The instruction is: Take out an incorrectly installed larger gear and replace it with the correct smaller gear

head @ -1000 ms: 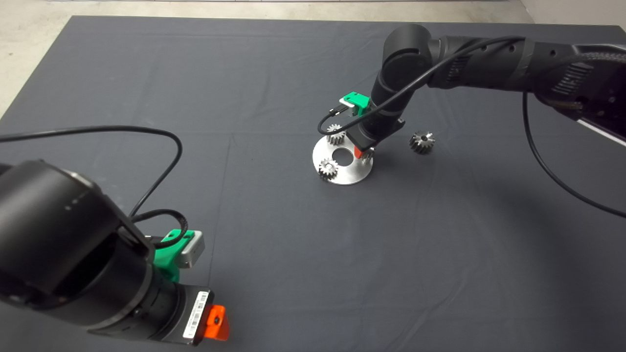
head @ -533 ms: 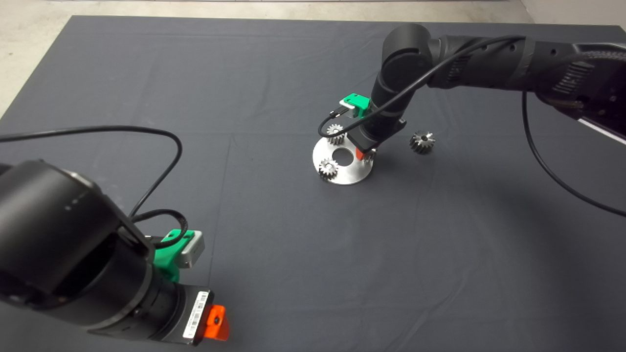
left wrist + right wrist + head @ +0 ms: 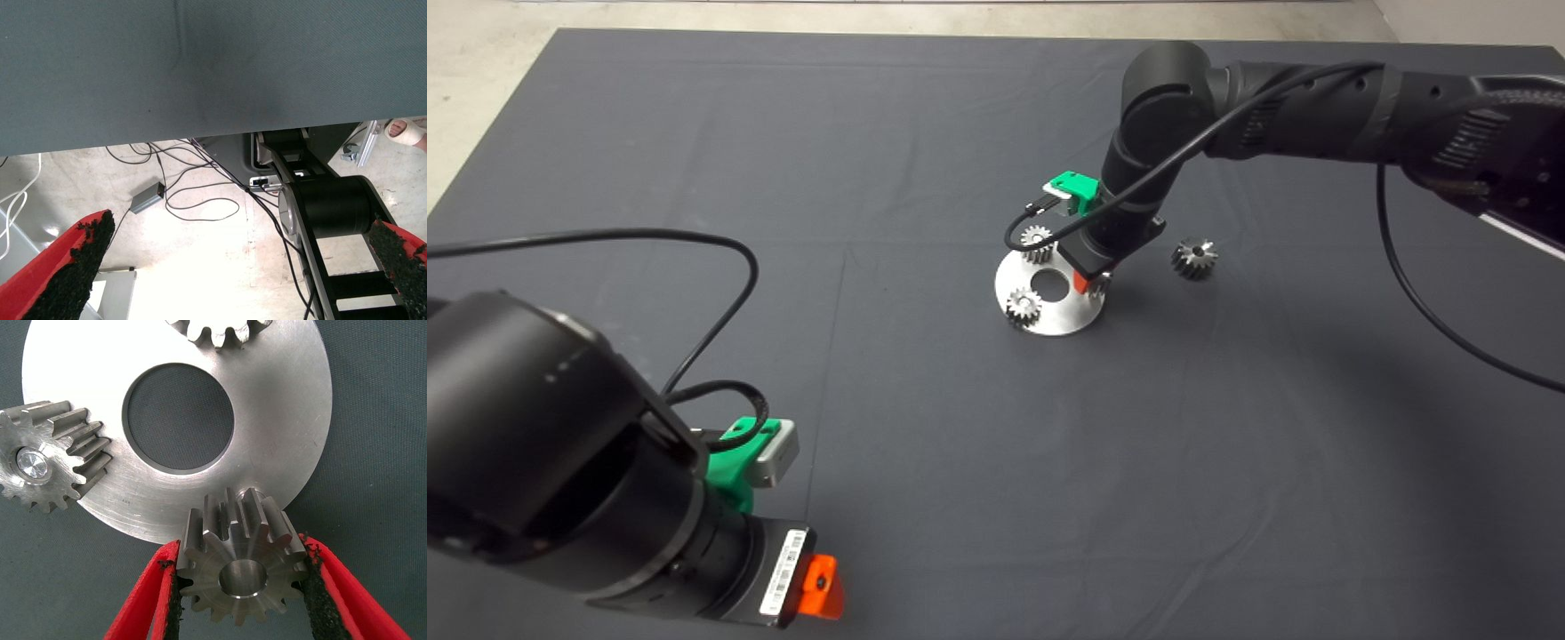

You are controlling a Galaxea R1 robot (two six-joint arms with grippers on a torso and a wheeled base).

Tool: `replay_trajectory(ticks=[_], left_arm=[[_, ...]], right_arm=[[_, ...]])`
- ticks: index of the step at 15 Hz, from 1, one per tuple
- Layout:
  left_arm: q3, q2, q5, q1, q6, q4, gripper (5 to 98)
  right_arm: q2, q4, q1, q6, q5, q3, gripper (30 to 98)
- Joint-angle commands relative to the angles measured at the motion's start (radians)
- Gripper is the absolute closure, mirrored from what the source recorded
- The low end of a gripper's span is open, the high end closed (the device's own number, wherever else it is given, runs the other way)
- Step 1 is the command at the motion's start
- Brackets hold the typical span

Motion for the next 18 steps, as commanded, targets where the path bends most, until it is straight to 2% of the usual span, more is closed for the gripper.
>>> replay_trajectory(ticks=[1,11,13,18], left_arm=[[0.017,-0.003,0.014,-0.006,-0.002,-0.021,5.4],[0.016,-0.005,0.016,-0.006,-0.005,-0.021,5.4],[0.016,-0.005,0.016,-0.006,-0.005,-0.021,5.4],[0.017,-0.005,0.014,-0.006,-0.007,-0.021,5.4]], right_arm=[[0.005,0.012,0.034,-0.005,-0.005,0.009,88.1],[-0.006,0.008,0.033,-0.009,0.0,-0.029,88.1],[-0.007,0.008,0.033,-0.024,-0.002,-0.03,88.1],[-0.002,0.01,0.031,-0.024,0.007,-0.03,88.1]])
